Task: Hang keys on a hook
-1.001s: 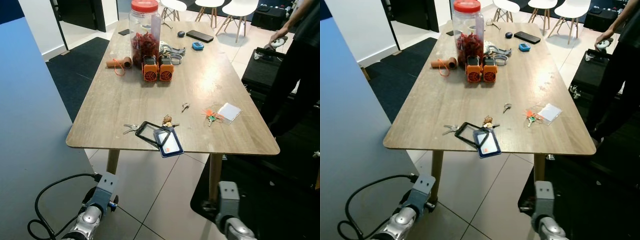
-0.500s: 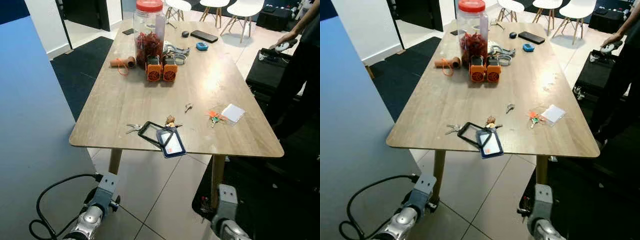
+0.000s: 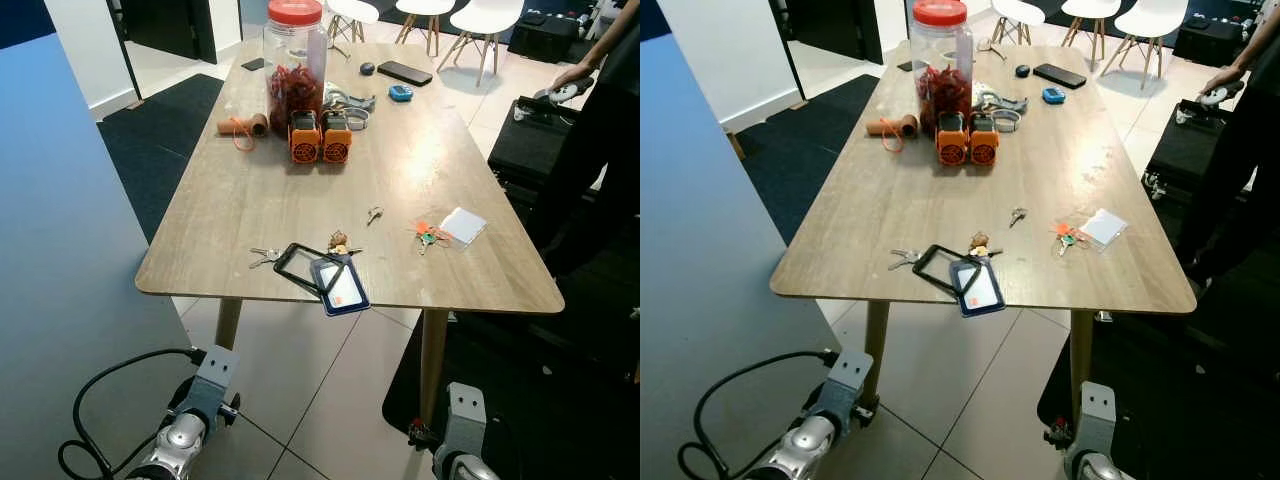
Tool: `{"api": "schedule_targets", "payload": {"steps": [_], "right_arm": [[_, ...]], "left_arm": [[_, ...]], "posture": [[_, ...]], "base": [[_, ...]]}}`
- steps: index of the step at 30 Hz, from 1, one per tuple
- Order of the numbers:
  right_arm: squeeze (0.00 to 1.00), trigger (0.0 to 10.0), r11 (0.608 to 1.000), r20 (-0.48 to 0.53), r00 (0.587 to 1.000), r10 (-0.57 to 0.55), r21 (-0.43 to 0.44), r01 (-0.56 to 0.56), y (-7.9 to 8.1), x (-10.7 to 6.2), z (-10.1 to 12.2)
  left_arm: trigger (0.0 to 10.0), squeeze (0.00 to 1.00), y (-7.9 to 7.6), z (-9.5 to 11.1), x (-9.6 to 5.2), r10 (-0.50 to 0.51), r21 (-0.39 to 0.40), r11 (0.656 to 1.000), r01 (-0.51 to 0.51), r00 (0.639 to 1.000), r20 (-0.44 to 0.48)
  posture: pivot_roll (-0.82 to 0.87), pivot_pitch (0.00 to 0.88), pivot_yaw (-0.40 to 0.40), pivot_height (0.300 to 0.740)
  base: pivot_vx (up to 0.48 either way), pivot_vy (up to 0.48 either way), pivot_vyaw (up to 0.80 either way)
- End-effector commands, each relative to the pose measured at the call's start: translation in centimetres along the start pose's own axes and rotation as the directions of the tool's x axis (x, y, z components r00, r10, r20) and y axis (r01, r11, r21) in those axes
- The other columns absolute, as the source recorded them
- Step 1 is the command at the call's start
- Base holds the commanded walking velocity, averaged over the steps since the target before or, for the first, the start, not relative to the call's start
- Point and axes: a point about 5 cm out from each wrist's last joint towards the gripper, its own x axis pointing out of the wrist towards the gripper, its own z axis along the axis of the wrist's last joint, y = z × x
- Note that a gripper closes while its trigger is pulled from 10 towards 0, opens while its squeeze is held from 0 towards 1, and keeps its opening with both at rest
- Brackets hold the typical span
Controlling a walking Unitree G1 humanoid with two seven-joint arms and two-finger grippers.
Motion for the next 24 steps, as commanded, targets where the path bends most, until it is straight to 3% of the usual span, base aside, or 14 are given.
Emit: {"api": "schedule_targets", "payload": {"steps": [1, 8, 14, 20, 24], "right_arm": [[0.00, 10.0, 1.000, -0.002, 1.000, 0.005, 0.010, -0.005, 0.25, 0.02, -0.07], [0.00, 10.0, 0.999, 0.000, 1.000, 0.030, 0.018, -0.030, 0.82, 0.00, -0.33], [0.00, 10.0, 0.999, 0.013, 1.000, 0.024, 0.023, -0.024, 0.31, -0.02, -0.03], [0.00, 10.0, 0.998, -0.011, 0.999, 0.051, -0.045, -0.052, 0.74, -0.01, -0.31], [0.00, 10.0, 0.997, -0.022, 0.998, 0.052, -0.047, -0.053, 0.87, -0.10, -0.77]], "left_arm": [[10.0, 0.00, -0.53, -0.56, -0.14, -0.024, 0.010, 1.000, 0.025, 0.999, -0.024], [10.0, 0.00, -0.73, -1.08, -0.32, -0.032, 0.009, 0.999, 0.032, 0.999, -0.037], [10.0, 0.00, -0.78, -1.01, -0.25, -0.032, 0.006, 0.999, 0.032, 0.999, -0.042], [10.0, 0.00, -0.61, -0.83, -0.16, -0.023, -0.008, 1.000, 0.023, 0.999, -0.044], [10.0, 0.00, -0.60, -1.11, -0.25, -0.017, -0.011, 1.000, 0.017, 0.998, -0.052]], "posture": [[0.06, 0.035, -0.026, 0.740], [0.06, 0.031, -0.029, 0.740], [0.07, 0.045, -0.037, 0.740], [0.07, 0.030, -0.047, 0.740], [0.07, 0.023, -0.048, 0.740]], "base": [[0.000, 0.000, 0.00], [0.000, 0.000, 0.00], [0.000, 0.000, 0.00], [0.000, 0.000, 0.00], [0.000, 0.000, 0.00]]}}
